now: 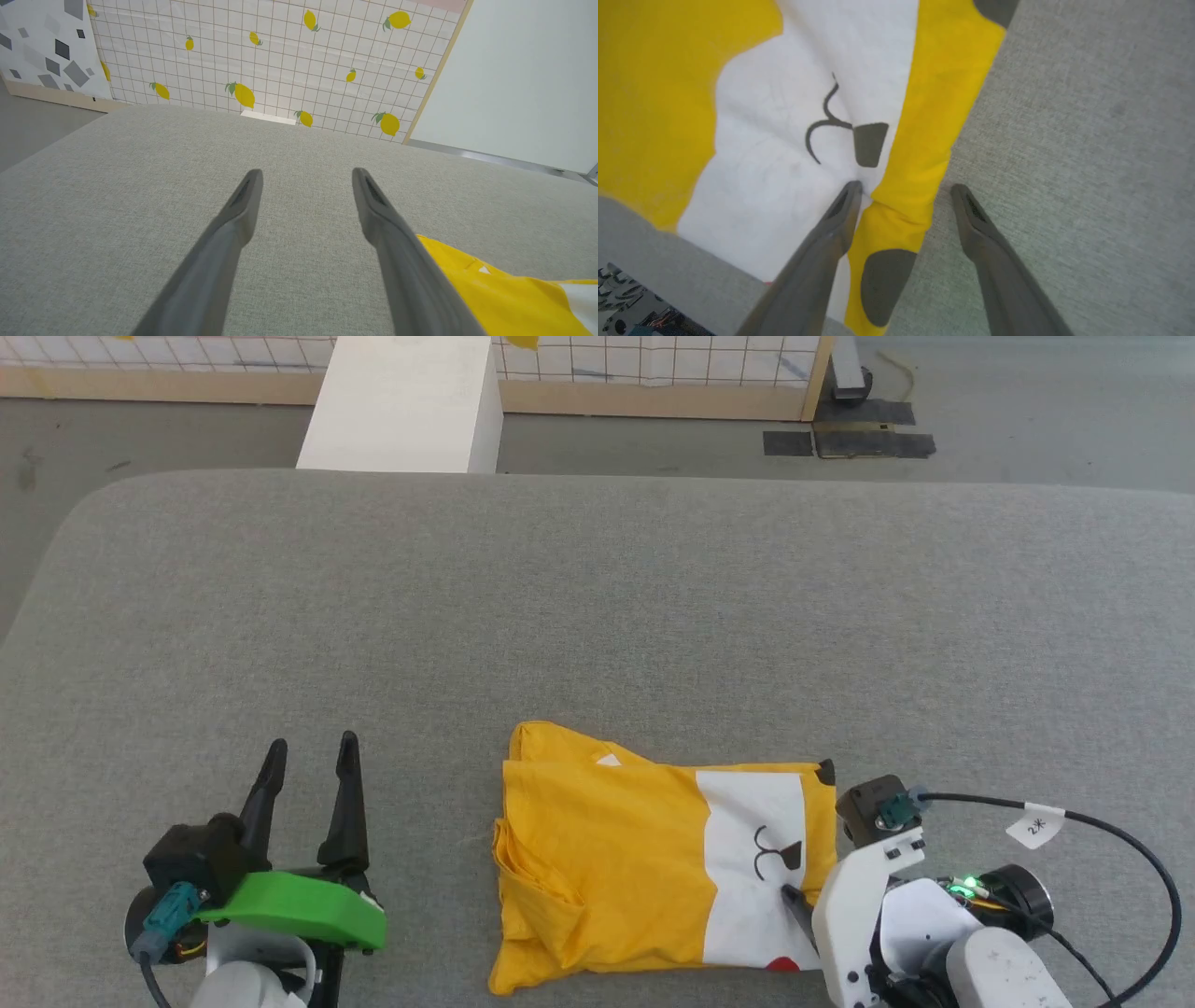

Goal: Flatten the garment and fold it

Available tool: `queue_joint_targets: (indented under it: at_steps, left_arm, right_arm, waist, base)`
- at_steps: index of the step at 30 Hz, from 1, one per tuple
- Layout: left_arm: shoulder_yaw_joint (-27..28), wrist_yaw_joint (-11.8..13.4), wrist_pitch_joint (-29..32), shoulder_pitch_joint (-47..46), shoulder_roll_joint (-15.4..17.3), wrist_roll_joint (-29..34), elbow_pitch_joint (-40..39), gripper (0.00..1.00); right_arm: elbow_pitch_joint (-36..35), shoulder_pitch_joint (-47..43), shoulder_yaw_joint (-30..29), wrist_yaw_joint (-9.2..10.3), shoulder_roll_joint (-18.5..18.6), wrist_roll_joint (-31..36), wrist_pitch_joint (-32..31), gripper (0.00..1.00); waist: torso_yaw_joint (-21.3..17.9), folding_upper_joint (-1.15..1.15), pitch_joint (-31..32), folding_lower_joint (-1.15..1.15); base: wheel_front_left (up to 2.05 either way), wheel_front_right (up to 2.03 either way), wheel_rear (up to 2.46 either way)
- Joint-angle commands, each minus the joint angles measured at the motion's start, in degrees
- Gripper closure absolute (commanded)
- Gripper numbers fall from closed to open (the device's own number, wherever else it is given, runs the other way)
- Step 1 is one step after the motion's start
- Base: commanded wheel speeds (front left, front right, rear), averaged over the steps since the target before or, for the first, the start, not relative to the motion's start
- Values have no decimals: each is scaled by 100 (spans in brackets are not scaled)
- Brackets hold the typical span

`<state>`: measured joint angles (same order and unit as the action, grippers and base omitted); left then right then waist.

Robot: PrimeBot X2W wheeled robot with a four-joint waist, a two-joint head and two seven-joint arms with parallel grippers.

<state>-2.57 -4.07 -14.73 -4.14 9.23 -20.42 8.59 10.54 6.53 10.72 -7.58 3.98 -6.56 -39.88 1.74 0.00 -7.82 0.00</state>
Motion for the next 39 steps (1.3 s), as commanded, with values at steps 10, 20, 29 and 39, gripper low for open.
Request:
queue_joint_targets:
  at_steps: [10, 20, 29, 39]
  left_arm:
    - [8, -114, -27, -122, -107, 17, 106, 0]
    - [46, -152, -27, -220, -80, 50, 15, 0]
    - [166, -116, -19, -309, 29, 92, -263, 0]
    - [173, -89, 411, -654, 460, 230, -774, 0]
  right_arm:
    - [764, 369, 62, 9, -17, 40, 4, 100]
    - [-99, 1236, 1817, 9, 1569, -601, -427, 100]
    - [-753, 2232, 2315, 9, 3368, -1418, -894, 100]
    - [351, 2895, 1210, 9, 3735, -1371, -382, 100]
  waist:
    - [114, 0, -24, 0]
    - [-150, 0, -101, 0]
    - [-1544, 0, -763, 0]
    - [-2333, 0, -1699, 0]
  base:
    - [0, 0, 0]
    - [0, 0, 0]
    - [0, 0, 0]
    - [0, 0, 0]
